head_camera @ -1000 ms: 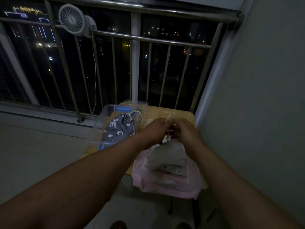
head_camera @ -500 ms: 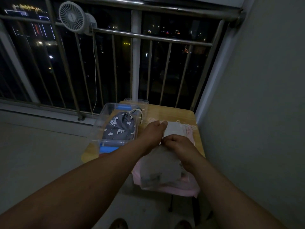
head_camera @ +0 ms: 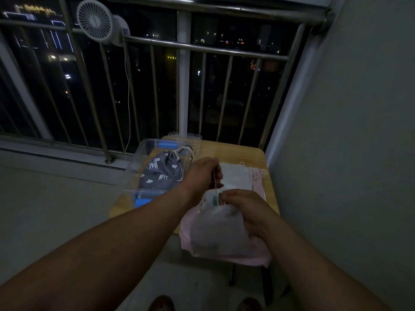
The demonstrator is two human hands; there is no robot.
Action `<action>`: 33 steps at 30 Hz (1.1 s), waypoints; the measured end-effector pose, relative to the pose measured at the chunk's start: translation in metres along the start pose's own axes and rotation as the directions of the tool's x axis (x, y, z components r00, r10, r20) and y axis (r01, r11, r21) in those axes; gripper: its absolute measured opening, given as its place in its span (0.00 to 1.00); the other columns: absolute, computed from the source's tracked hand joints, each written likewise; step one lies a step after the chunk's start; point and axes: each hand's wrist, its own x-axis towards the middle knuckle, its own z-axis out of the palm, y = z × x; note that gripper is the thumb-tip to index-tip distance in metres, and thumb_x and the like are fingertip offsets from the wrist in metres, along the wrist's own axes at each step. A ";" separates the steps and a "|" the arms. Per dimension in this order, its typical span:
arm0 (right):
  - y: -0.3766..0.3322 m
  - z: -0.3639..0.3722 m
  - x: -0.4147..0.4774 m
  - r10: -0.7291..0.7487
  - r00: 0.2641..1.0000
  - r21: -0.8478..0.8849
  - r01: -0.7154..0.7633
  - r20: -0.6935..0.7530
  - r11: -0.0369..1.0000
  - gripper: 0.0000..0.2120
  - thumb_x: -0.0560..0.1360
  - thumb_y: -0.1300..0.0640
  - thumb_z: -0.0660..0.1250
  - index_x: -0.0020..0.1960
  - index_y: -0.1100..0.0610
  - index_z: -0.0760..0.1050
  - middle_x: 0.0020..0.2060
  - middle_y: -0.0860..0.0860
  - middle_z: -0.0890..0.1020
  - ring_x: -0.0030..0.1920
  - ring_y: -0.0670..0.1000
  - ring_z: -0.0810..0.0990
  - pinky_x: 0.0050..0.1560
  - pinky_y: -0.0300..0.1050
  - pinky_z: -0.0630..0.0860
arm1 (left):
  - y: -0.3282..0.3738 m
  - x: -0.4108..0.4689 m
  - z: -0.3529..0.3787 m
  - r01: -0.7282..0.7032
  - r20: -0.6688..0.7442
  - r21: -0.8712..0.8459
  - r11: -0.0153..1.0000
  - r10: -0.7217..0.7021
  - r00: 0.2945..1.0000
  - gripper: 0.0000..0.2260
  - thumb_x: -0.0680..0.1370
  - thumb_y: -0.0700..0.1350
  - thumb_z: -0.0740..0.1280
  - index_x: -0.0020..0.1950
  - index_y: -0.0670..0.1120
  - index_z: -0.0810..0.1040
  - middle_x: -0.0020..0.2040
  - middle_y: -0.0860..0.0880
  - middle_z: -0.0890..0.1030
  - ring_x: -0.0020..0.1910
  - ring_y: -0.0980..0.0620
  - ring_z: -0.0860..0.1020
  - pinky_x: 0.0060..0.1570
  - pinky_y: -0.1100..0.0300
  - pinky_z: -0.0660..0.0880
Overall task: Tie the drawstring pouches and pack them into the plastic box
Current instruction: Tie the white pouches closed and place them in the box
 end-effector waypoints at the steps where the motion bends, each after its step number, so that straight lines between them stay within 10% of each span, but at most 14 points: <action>1: -0.002 0.000 -0.002 -0.011 1.000 -0.033 0.011 0.005 0.999 0.06 0.76 0.60 0.72 0.45 0.60 0.88 0.48 0.61 0.87 0.56 0.64 0.84 0.65 0.63 0.78 | 0.003 0.001 0.000 -0.011 0.036 0.042 0.999 0.010 0.999 0.14 0.86 0.46 0.58 0.49 0.40 0.77 0.39 0.43 0.81 0.38 0.48 0.78 0.46 0.53 0.81; 10: -0.006 0.003 -0.003 -0.013 0.979 -0.066 0.027 0.205 0.997 0.08 0.79 0.67 0.67 0.52 0.65 0.85 0.49 0.61 0.87 0.50 0.56 0.86 0.51 0.46 0.82 | -0.005 0.005 0.005 -0.026 0.170 0.219 0.975 -0.012 0.985 0.16 0.86 0.49 0.62 0.54 0.37 0.81 0.49 0.41 0.87 0.46 0.48 0.85 0.41 0.58 0.82; 25: -0.001 0.009 0.003 -0.032 0.971 -0.053 0.045 0.236 0.998 0.06 0.79 0.65 0.70 0.49 0.65 0.85 0.57 0.68 0.83 0.55 0.63 0.83 0.65 0.61 0.77 | -0.013 0.000 -0.011 0.022 0.142 0.175 0.984 -0.047 0.989 0.18 0.86 0.54 0.59 0.62 0.42 0.80 0.54 0.38 0.85 0.46 0.45 0.82 0.41 0.56 0.79; 33: 0.004 -0.008 0.000 -0.143 0.985 -0.264 0.163 0.097 0.951 0.07 0.80 0.57 0.70 0.50 0.57 0.86 0.47 0.53 0.87 0.53 0.54 0.85 0.57 0.50 0.80 | -0.041 -0.010 -0.033 0.076 0.178 0.467 0.881 -0.178 0.968 0.19 0.81 0.48 0.65 0.73 0.52 0.72 0.57 0.47 0.83 0.57 0.48 0.81 0.65 0.47 0.76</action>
